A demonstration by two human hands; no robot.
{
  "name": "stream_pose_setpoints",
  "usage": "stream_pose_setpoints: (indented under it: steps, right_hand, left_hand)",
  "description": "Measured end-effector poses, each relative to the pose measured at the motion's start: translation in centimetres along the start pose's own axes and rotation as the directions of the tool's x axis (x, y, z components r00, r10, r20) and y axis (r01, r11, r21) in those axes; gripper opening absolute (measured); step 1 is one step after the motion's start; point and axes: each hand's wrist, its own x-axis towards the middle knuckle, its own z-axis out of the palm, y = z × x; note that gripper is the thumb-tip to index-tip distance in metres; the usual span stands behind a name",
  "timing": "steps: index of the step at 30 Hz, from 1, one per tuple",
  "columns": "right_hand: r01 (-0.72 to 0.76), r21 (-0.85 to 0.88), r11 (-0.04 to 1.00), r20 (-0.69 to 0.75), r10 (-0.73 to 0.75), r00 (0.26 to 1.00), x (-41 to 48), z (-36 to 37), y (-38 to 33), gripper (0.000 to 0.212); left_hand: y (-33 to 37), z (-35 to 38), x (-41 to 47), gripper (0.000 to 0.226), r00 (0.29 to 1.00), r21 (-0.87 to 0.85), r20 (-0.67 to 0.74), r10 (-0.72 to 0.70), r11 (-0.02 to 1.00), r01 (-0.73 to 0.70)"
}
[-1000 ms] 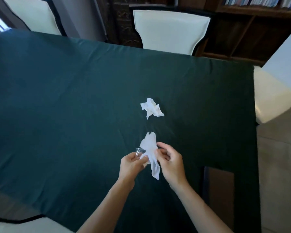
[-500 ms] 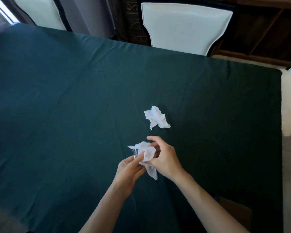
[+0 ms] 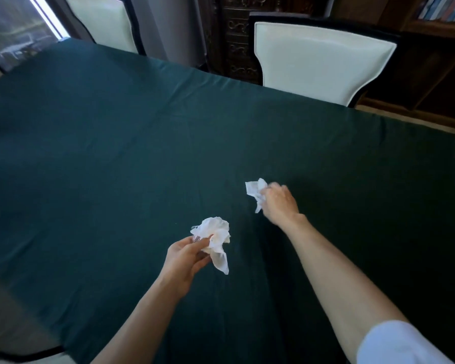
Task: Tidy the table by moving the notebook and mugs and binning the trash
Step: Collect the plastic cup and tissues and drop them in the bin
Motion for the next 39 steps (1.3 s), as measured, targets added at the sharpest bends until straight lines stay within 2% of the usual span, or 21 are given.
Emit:
stream_pose_setpoints:
  steps: [1,3,7,10,13,15,16,19,21,25,30,34,39]
  right_hand:
    - [-0.025,0.056,0.998,0.017,0.024,1.0,-0.2,-0.2,0.0,0.015]
    - [-0.066,0.195,0.978,-0.025,0.073,0.997,-1.1,-0.2,-0.3,0.024]
    - [-0.12,0.588,0.8,-0.073,0.2,0.977,-4.1,-1.1,-3.4,0.018]
    - [0.007,0.771,0.637,-0.114,0.128,0.985,-7.7,-3.2,-8.6,0.022]
    - [0.16,0.905,0.395,-0.155,-0.043,0.987,-12.6,-5.5,-14.6,0.02]
    - [0.222,0.915,0.337,-0.187,-0.134,0.973,-15.7,-6.5,-18.6,0.017]
    - [0.251,0.898,0.361,-0.206,-0.159,0.965,-17.1,-6.7,-20.6,0.016]
    - [0.343,0.775,0.531,-0.289,-0.185,0.939,-20.8,-6.7,-26.5,0.012]
    - [0.392,0.718,0.576,-0.354,-0.184,0.917,-23.2,-6.7,-30.4,0.009]
    - [0.523,0.657,0.543,-0.439,-0.288,0.851,-28.2,-7.1,-38.7,0.017]
    - [0.651,0.537,0.537,-0.485,-0.435,0.759,-34.1,-6.1,-49.9,0.01]
    - [0.783,0.42,0.459,-0.511,-0.593,0.622,-38.8,-3.8,-58.7,0.005]
    - [0.797,0.481,0.365,-0.407,-0.713,0.571,-42.8,-0.9,-67.9,0.009]
  left_hand:
    - [0.4,-0.6,-0.3,0.009,1.0,0.008,-0.002,0.009,1.0,-0.009]
    - [1.2,-1.9,-1.0,0.009,1.0,0.015,-0.017,0.026,1.0,-0.026]
    - [3.0,-4.3,-2.3,0.008,0.993,0.024,-0.083,0.082,0.996,-0.08]
    - [4.0,-6.0,-3.7,0.008,0.987,0.024,-0.097,0.127,0.992,-0.126]
    - [5.1,-7.4,-5.9,0.009,0.979,0.003,-0.09,0.185,0.983,-0.185]
    - [5.9,-8.7,-8.1,0.012,0.969,-0.005,-0.062,0.24,0.971,-0.241]
    - [6.3,-9.4,-9.3,0.014,0.961,-0.015,-0.05,0.272,0.962,-0.273]
    - [7.3,-12.9,-13.6,0.019,0.93,-0.053,-0.06,0.362,0.929,-0.365]
    - [7.8,-16.1,-16.7,0.017,0.908,-0.079,-0.077,0.412,0.905,-0.417]
    - [7.8,-23.9,-23.1,0.02,0.88,-0.215,-0.053,0.472,0.855,-0.472]
    - [7.1,-34.9,-31.2,0.032,0.818,-0.319,-0.078,0.57,0.763,-0.562]
    - [5.4,-43.1,-37.1,0.037,0.749,-0.297,-0.236,0.62,0.687,-0.663]
    - [2.9,-52.1,-42.3,0.03,0.683,-0.298,-0.435,0.588,0.621,-0.725]
